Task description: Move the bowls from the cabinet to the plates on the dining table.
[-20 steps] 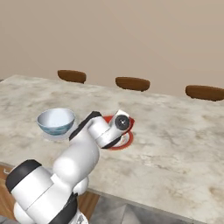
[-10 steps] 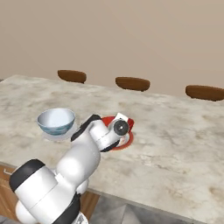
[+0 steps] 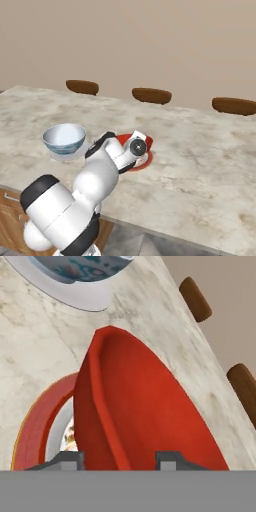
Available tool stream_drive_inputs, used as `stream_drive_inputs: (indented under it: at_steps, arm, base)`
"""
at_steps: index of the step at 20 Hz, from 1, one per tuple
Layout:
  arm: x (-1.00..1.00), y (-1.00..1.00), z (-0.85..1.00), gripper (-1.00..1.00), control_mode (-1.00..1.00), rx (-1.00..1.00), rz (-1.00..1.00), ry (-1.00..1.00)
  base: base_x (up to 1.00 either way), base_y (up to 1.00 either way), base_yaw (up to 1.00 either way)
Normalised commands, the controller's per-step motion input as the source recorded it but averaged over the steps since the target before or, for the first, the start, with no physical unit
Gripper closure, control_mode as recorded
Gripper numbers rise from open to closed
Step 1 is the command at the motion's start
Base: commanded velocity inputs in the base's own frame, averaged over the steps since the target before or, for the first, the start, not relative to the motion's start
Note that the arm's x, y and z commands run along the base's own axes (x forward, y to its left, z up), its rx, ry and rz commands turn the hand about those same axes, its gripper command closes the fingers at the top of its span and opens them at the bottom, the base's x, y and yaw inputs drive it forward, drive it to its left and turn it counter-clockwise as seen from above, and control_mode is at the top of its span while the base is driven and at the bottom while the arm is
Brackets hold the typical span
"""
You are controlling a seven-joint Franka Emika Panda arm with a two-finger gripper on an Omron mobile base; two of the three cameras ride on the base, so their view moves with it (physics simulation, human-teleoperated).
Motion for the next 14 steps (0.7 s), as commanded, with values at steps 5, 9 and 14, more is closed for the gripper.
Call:
stream_drive_inputs:
  at_steps: [5,9,14]
  arm:
    - [0.05,0.00,-0.23,1.00,-1.00,0.00,0.00,0.00]
    - [-0.01,0.00,-0.15,1.00,-1.00,0.00,0.00,0.00]
    - [0.00,0.00,0.00,-1.00,-1.00,0.00,0.00,0.00]
  base:
    - [0.00,0.00,0.00]
    - [0.00,0.00,0.00]
    - [0.00,0.00,0.00]
